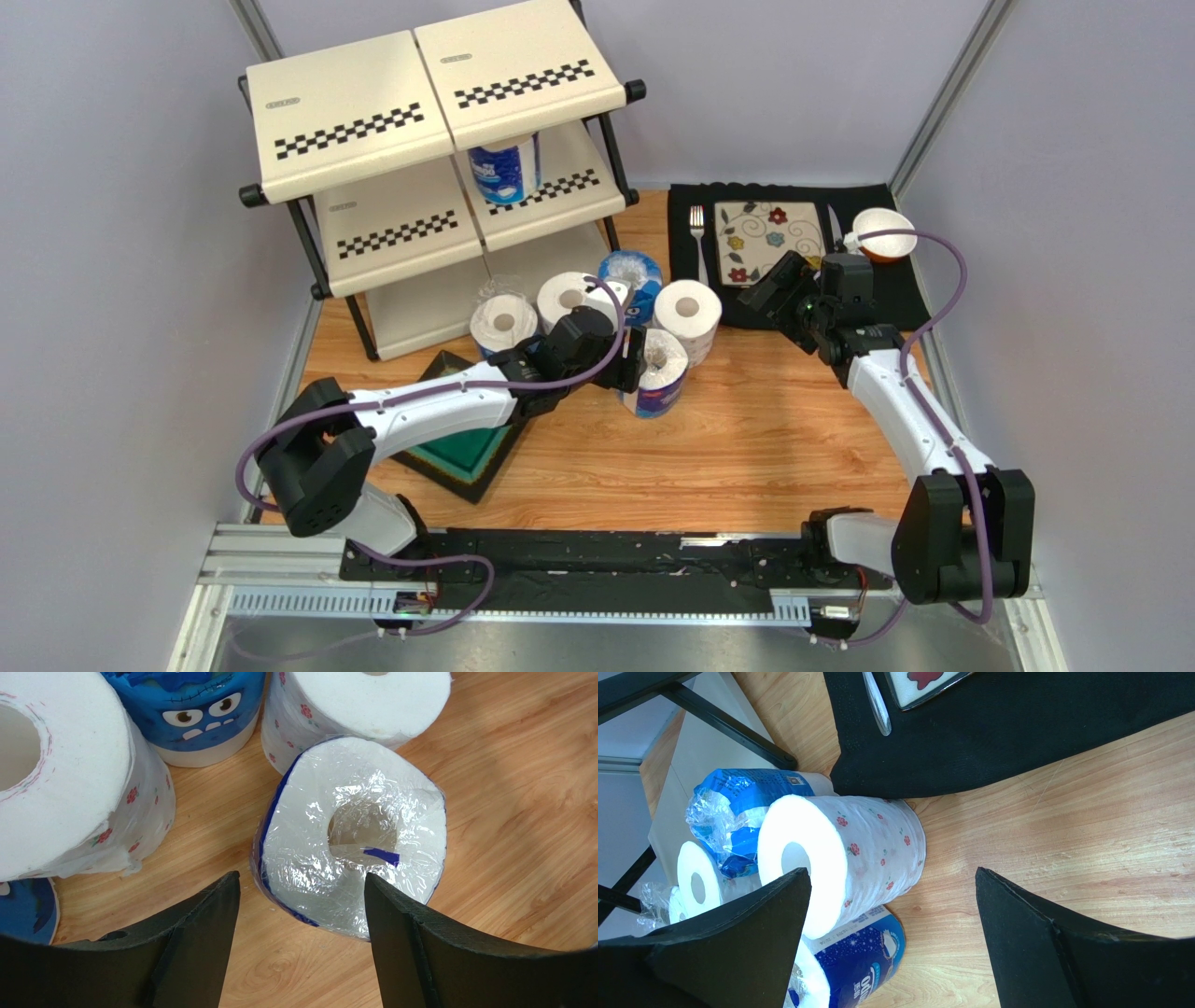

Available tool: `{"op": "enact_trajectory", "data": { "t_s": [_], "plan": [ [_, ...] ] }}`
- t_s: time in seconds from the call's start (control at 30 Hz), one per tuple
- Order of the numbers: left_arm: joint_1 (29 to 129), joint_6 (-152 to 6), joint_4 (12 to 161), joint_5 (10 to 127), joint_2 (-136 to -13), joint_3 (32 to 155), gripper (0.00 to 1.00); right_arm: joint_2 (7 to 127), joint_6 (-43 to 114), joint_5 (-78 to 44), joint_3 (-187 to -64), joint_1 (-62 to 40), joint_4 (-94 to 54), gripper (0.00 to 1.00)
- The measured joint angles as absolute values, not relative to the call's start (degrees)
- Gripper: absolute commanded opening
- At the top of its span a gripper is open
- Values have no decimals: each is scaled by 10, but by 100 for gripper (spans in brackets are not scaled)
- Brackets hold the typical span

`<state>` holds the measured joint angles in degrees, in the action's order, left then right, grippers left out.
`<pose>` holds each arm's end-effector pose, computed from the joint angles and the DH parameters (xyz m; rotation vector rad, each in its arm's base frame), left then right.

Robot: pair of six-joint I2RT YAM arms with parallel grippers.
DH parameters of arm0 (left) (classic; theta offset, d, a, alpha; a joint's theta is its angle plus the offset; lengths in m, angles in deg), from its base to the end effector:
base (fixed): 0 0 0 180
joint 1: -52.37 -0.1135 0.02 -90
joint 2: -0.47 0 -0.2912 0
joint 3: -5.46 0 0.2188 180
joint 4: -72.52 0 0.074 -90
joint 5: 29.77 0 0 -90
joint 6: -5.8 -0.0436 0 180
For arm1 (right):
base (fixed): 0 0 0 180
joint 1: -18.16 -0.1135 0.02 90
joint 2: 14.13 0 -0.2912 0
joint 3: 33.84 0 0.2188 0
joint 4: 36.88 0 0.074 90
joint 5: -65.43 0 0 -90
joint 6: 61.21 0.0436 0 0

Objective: Place and organize the paper towels onto the shelf

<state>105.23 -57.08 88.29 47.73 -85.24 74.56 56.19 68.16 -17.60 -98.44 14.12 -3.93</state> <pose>0.1925 -0.2385 0.2789 0.3567 2.1494 -0.5862 0.2303 0.0216 0.2926 0.6327 2.2080 0.5379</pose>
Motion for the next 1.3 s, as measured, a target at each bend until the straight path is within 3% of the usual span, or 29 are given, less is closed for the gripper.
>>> {"op": "enact_trajectory", "data": {
  "t_s": [0.33, 0.73, 1.3],
  "plan": [
    [1052, -568, 884, 470, -883, 791, 74, 562, 682, -175, -984, 141, -40, 91],
    [1052, -564, 938, 442, -950, 842, 68, 562, 682, -175, -984, 142, -39, 91],
    [1050, -560, 920, 472, -962, 845, 22, 562, 682, -174, -984, 142, -38, 91]
  ]
}}
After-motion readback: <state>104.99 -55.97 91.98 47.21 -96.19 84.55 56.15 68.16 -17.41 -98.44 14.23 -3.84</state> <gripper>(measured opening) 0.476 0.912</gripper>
